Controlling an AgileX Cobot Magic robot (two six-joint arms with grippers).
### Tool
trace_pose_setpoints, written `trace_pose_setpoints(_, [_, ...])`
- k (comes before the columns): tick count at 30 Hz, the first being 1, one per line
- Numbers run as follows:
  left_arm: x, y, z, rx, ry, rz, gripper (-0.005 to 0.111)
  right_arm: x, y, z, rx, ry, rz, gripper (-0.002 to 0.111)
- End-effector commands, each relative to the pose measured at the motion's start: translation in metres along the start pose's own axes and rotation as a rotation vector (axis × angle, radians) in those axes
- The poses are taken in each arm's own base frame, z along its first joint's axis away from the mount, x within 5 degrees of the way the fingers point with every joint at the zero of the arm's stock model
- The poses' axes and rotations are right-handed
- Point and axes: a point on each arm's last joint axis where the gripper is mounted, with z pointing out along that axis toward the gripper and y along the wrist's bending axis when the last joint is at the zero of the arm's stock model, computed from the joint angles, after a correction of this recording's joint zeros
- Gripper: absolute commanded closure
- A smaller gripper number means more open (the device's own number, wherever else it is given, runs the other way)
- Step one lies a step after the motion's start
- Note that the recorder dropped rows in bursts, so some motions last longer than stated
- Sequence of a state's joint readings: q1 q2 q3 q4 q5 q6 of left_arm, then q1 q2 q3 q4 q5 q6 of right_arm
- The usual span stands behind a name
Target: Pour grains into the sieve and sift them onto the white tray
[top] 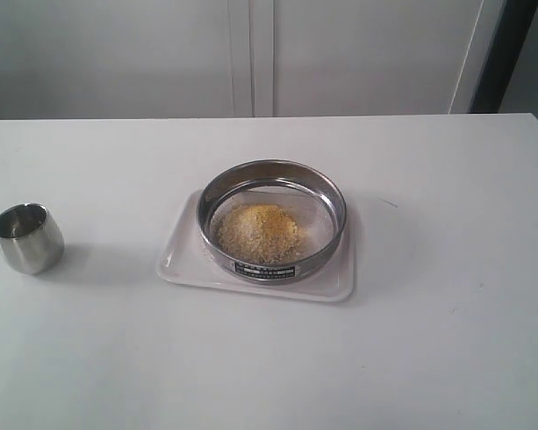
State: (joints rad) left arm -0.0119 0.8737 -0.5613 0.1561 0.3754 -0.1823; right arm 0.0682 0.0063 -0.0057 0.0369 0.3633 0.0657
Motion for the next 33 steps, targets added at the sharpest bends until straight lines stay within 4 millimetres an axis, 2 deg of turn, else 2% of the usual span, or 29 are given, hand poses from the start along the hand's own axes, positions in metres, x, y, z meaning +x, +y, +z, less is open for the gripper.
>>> trace_pose_setpoints(1, [0.012,-0.002,-0.004,0.015,-0.022,-0.02,0.107,0.0,0.0,0.0,0.0,-0.013,-0.008,0.108])
trace_pose_setpoints(14, [0.013,-0.002,-0.006,0.015,-0.024,-0.019,0.107,-0.003,0.0,0.0,-0.002,-0.047,-0.008,0.108])
trace_pose_setpoints(19, [0.013,-0.002,-0.006,0.015,-0.024,-0.019,0.107,-0.016,0.002,-0.002,-0.047,-0.194,0.186,0.108])
trace_pose_setpoints(25, [0.013,-0.002,-0.006,0.015,-0.024,-0.019,0.107,-0.04,0.002,-0.01,-0.081,-0.467,0.248,0.108])
trace_pose_setpoints(33, [0.013,-0.002,-0.006,0.015,-0.024,-0.019,0.107,-0.054,0.001,-0.019,-0.187,-0.637,0.525,0.108])
